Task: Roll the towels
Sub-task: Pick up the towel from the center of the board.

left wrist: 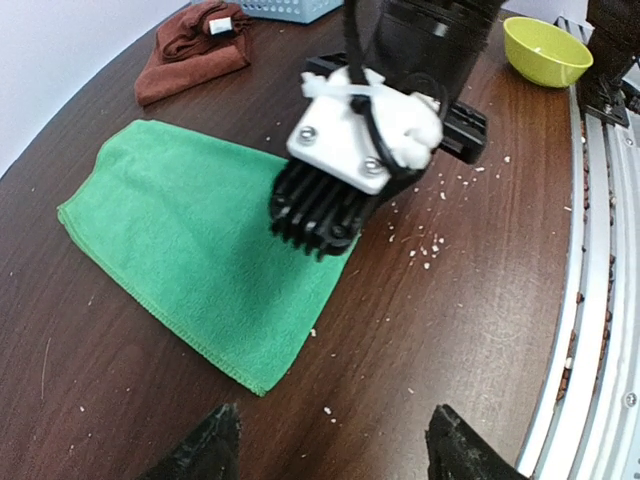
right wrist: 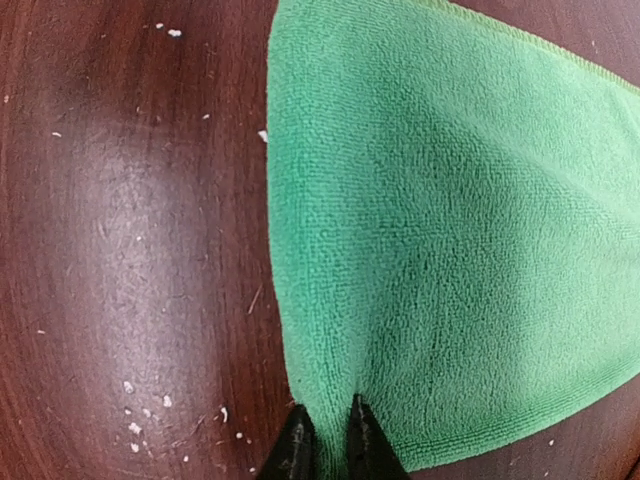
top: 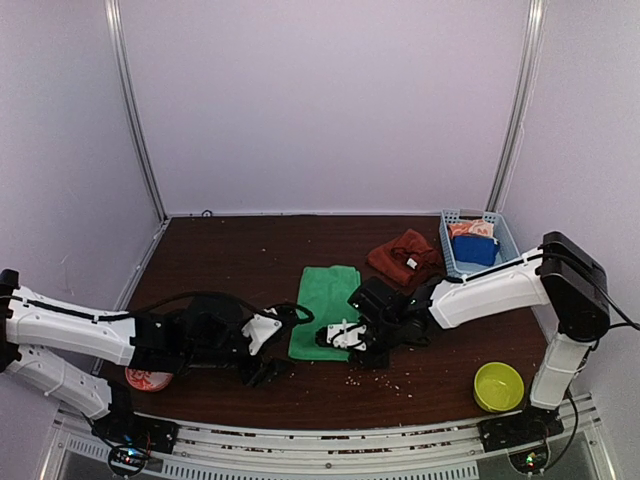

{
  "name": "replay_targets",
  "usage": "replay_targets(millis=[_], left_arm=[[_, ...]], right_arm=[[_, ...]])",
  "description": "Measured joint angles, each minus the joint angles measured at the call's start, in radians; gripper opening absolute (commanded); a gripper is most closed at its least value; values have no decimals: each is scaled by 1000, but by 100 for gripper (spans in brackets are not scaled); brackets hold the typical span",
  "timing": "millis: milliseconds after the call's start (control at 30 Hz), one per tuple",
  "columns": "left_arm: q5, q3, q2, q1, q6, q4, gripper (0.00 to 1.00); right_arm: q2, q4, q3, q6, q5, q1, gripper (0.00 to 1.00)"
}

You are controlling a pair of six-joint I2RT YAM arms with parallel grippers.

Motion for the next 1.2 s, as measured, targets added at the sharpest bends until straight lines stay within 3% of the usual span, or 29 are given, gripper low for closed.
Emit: replay_targets(millis=[267, 467, 667, 867, 1000, 1200], left_arm=[[-33, 64, 167, -112, 164, 28, 64], [-40, 208, 362, -117, 318, 56, 61], [-30, 360, 541, -117, 412, 74, 57], [-59, 388, 622, -117, 440, 92, 54], [-76, 376, 632, -117, 451, 111, 47], [-120, 375, 659, -117, 463, 164, 24]], right_arm=[[-29, -200, 31, -56, -219, -90, 1], [-20, -359, 103, -102, -379, -192, 0], [13, -419, 137, -116, -454, -223, 0], [19, -440, 137, -123, -480, -227, 0], [19, -441, 132, -126, -485, -227, 0], [19, -442, 127, -126, -485, -227, 0]])
